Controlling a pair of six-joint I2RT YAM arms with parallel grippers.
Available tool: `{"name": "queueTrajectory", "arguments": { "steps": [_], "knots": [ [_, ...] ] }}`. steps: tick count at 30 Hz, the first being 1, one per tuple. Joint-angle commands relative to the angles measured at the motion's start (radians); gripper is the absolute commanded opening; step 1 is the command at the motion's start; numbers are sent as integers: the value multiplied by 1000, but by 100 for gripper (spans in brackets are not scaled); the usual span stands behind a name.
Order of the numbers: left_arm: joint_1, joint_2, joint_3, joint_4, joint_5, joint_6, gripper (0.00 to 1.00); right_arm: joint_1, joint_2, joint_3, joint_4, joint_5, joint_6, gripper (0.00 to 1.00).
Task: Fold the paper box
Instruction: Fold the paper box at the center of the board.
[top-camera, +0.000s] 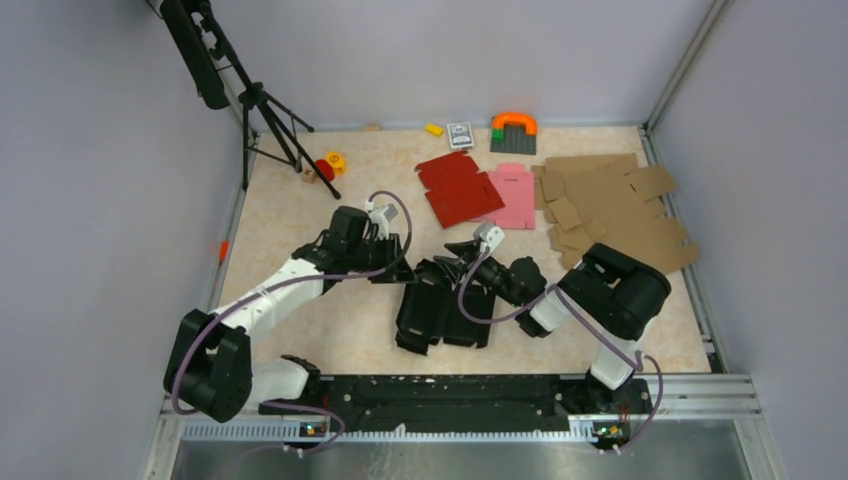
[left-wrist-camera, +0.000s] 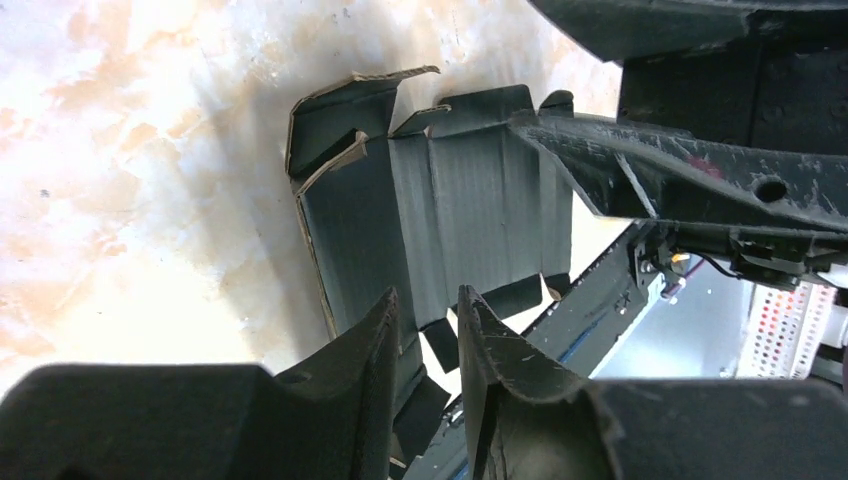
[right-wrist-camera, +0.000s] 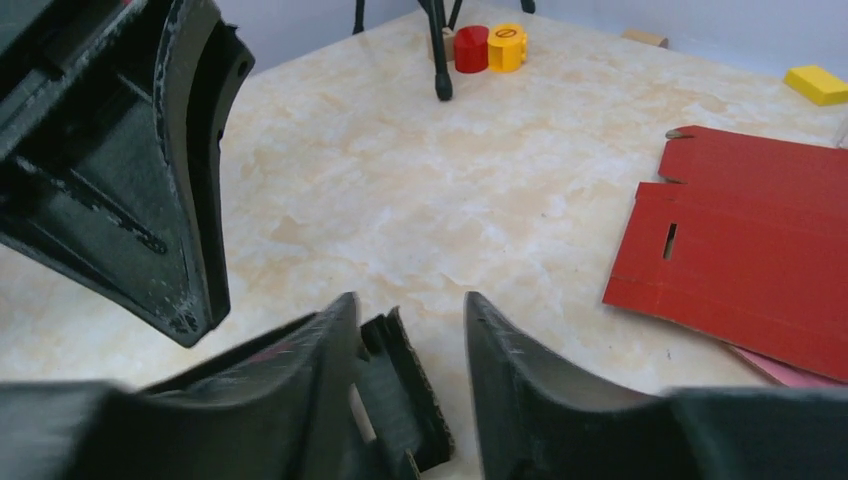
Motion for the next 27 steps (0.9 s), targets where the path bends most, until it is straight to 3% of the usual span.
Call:
{"name": "queueTrajectory", "arguments": {
  "steps": [1, 3, 6, 10, 14, 17, 20, 27],
  "knots": [
    [-22, -10, 66, -56, -92, 43, 29, 7, -78, 14, -19, 57, 38, 52],
    [-30, 11, 74, -61, -86, 40, 29, 8, -117, 15, -83, 89, 88, 60],
    [-38, 24, 83, -99, -154, 33, 27, 8, -229, 24, -279, 122, 182, 62],
    [-36, -51, 66, -134, -268, 22, 30, 12, -426, 109, -783, 196, 301, 65],
    [-36, -33, 69, -170, -273, 34, 36, 13, -539, 205, -1301, 292, 491, 68],
    [-36, 4, 59, -174, -239, 29, 34, 12, -578, 241, -1573, 327, 592, 57],
    [-35, -5, 20, -142, -248, -5, 32, 13, -647, 182, -1670, 316, 671, 56],
    [-8, -129, -39, -118, -322, -67, 10, 12, -872, 1, -1702, 252, 823, 48]
  ]
}}
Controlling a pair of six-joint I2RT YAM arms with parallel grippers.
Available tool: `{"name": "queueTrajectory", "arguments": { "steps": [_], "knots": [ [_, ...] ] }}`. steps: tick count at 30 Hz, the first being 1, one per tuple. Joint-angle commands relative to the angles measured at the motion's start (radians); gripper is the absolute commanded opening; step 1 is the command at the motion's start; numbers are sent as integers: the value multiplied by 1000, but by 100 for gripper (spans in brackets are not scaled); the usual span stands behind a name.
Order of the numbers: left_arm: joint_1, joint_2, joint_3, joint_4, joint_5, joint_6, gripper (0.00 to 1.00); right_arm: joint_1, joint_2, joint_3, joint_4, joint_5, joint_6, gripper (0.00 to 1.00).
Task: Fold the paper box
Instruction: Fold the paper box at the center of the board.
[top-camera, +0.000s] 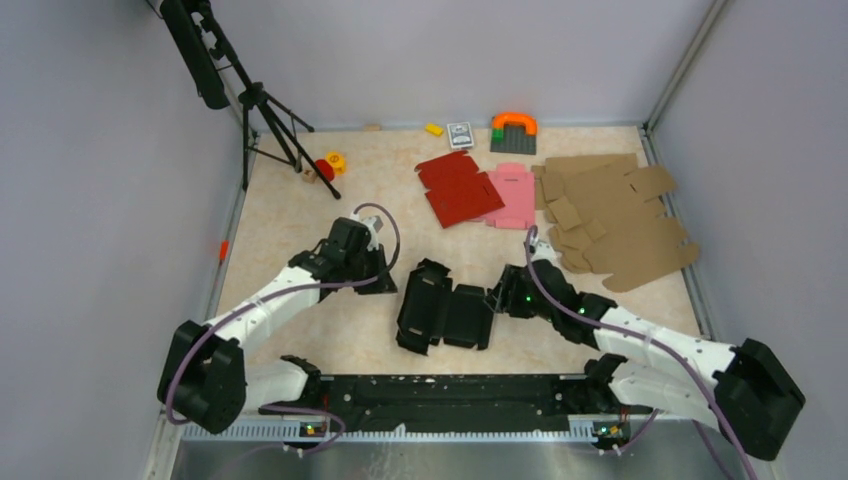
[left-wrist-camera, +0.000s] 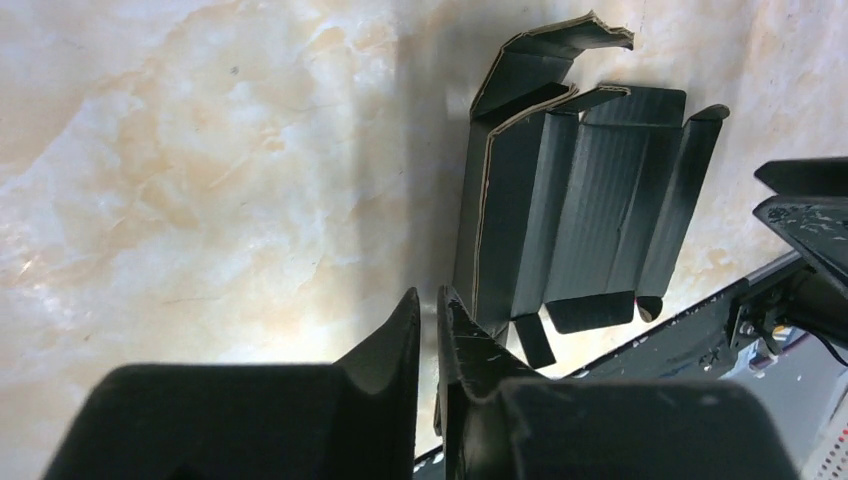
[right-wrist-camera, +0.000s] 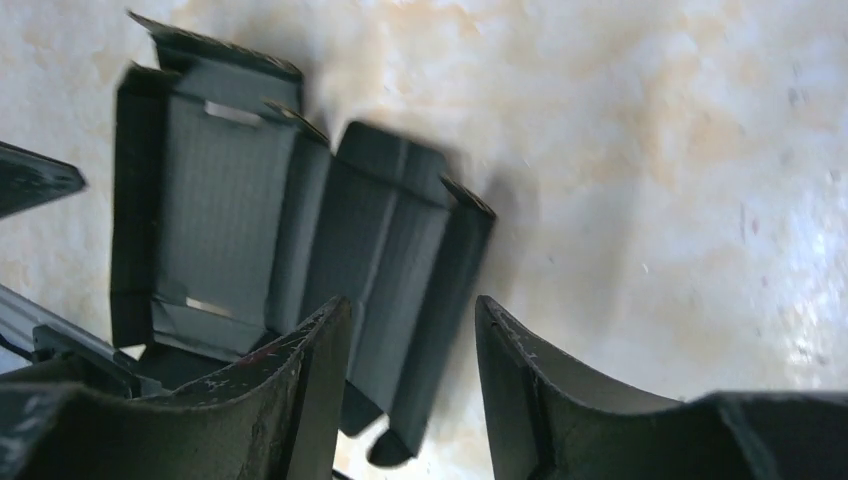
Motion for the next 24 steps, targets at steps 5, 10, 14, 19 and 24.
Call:
{"name": "queueTrajectory", "arguments": {
  "steps": [5, 10, 14, 19, 24],
  "knots": [
    [72, -92, -47, 18, -74, -43, 0, 7, -79, -88, -84, -80, 152, 41],
    [93, 2, -73, 103, 81, -56, 0, 7, 3, -107, -9, -112, 163, 29],
    [90, 51, -71, 146, 178, -65, 0, 9, 71, -104, 39, -127, 164, 26],
    [67, 76, -74, 212, 293, -102, 0, 9, 118, -111, 89, -132, 162, 21],
    [35, 77, -87, 300, 353, -148, 0, 11, 160, -106, 140, -165, 149, 16]
  ]
}}
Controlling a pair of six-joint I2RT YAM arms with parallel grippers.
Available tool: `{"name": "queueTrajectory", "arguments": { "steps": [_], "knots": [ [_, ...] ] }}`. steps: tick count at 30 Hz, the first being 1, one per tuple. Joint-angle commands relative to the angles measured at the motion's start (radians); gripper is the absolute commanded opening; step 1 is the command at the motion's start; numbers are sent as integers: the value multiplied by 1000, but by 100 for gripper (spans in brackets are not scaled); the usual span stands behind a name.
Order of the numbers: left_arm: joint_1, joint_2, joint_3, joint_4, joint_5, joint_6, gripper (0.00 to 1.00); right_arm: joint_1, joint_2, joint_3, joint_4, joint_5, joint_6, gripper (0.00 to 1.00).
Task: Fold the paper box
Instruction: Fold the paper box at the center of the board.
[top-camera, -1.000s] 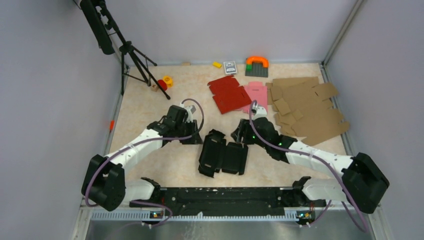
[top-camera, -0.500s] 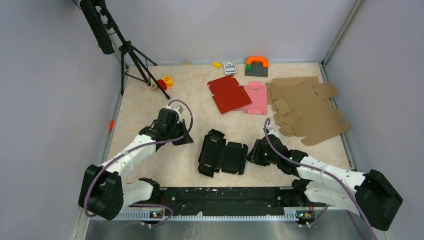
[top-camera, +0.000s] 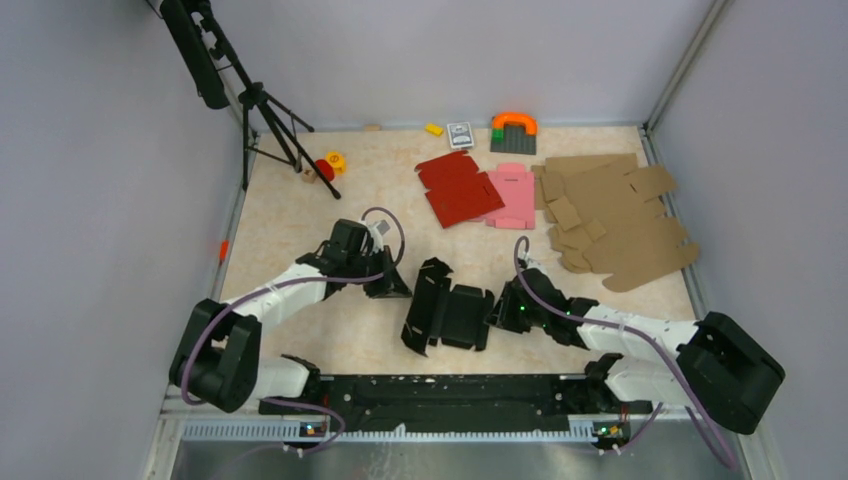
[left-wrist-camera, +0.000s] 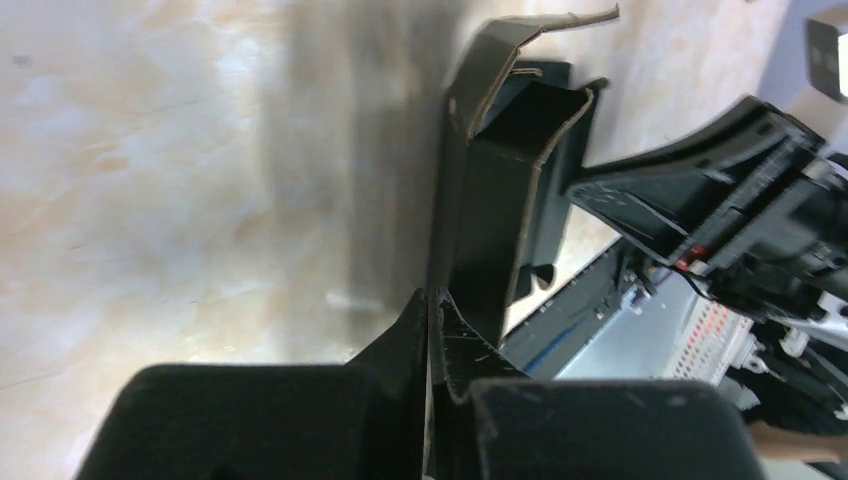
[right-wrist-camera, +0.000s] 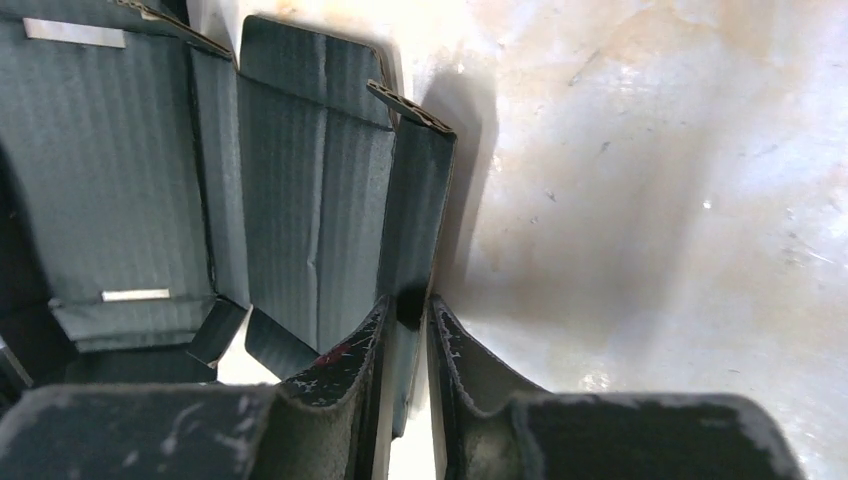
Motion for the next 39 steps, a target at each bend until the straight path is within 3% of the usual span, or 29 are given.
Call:
{"name": "queueTrajectory", "arguments": {
  "steps": [1, 8, 13, 23, 29, 31, 35, 39],
  "knots": [
    [-22, -1, -12, 142, 111, -56, 0, 12, 48, 5, 61, -32, -12, 15],
    [-31, 25, -13, 163, 142, -60, 4, 21, 79, 18, 72, -28, -18, 14],
    [-34, 10, -32, 193, 154, -74, 29, 24, 79, 21, 72, -26, -18, 13],
    [-35, 0, -96, 350, 213, -159, 39, 32, 78, 17, 78, -28, -13, 11],
    [-35, -69, -144, 434, 189, -227, 58, 33, 73, 13, 76, -24, -10, 11],
    [-34, -78, -154, 451, 196, -236, 58, 33, 71, 14, 77, -25, -10, 10],
    [-35, -53, -167, 467, 226, -236, 43, 33, 72, 15, 80, -27, -11, 10],
    [-38, -32, -185, 501, 241, -245, 37, 35, 70, 17, 80, -30, -9, 10]
  ]
}}
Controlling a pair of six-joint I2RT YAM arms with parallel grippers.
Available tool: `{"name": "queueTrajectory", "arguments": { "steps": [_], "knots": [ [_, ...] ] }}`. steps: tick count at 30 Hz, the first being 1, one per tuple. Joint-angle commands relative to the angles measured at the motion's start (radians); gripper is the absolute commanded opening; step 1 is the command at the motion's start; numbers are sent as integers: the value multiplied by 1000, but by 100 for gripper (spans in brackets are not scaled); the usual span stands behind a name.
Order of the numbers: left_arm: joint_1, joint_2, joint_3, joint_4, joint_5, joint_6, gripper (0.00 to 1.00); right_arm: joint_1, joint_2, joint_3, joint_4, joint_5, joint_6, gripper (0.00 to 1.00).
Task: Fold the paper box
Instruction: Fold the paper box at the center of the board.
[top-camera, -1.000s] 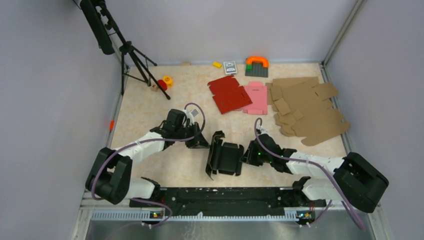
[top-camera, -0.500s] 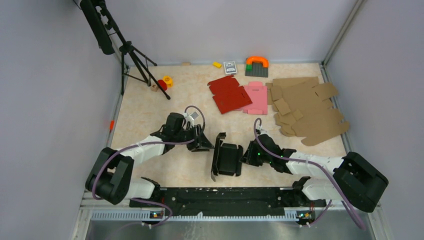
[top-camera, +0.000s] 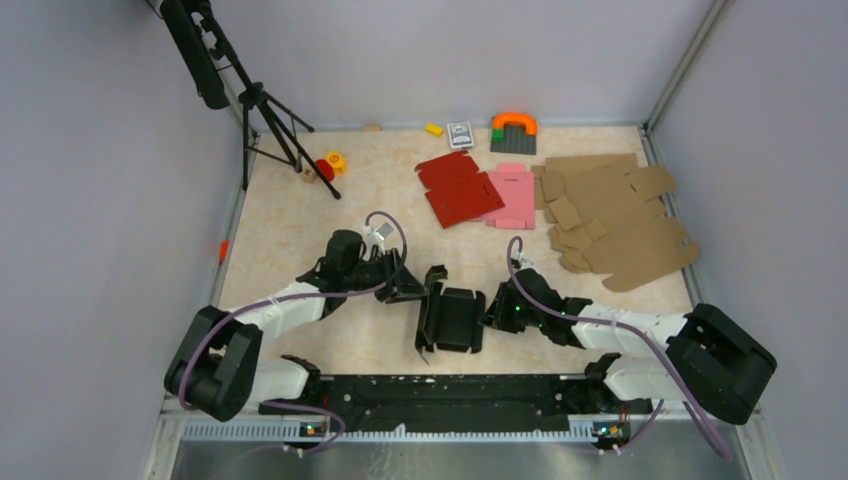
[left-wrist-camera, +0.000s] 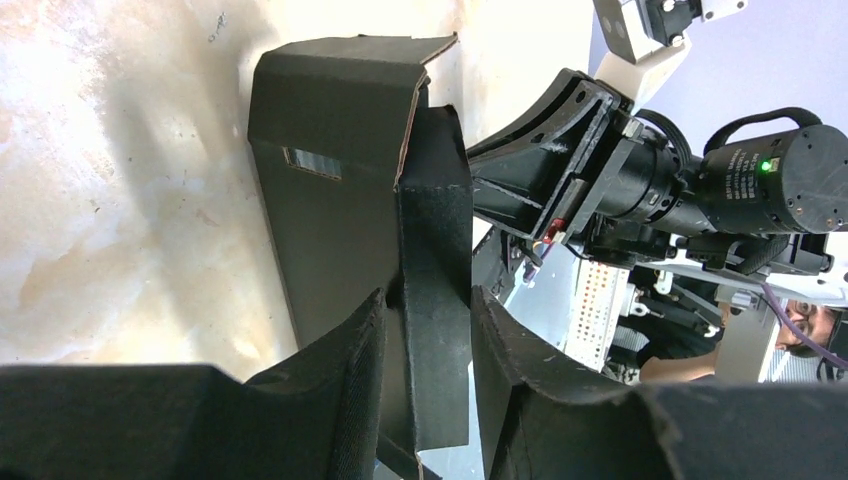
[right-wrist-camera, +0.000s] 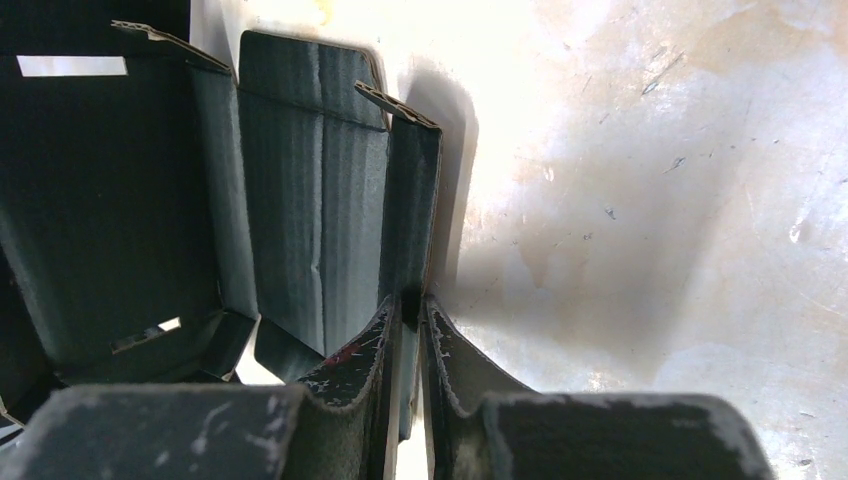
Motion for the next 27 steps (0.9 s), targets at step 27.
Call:
{"name": "queueTrajectory", "arguments": {
  "steps": [27],
  "knots": [
    [-85, 78, 33, -13, -32, 68, 32, 17, -4, 11, -15, -2, -13, 9]
  ]
}}
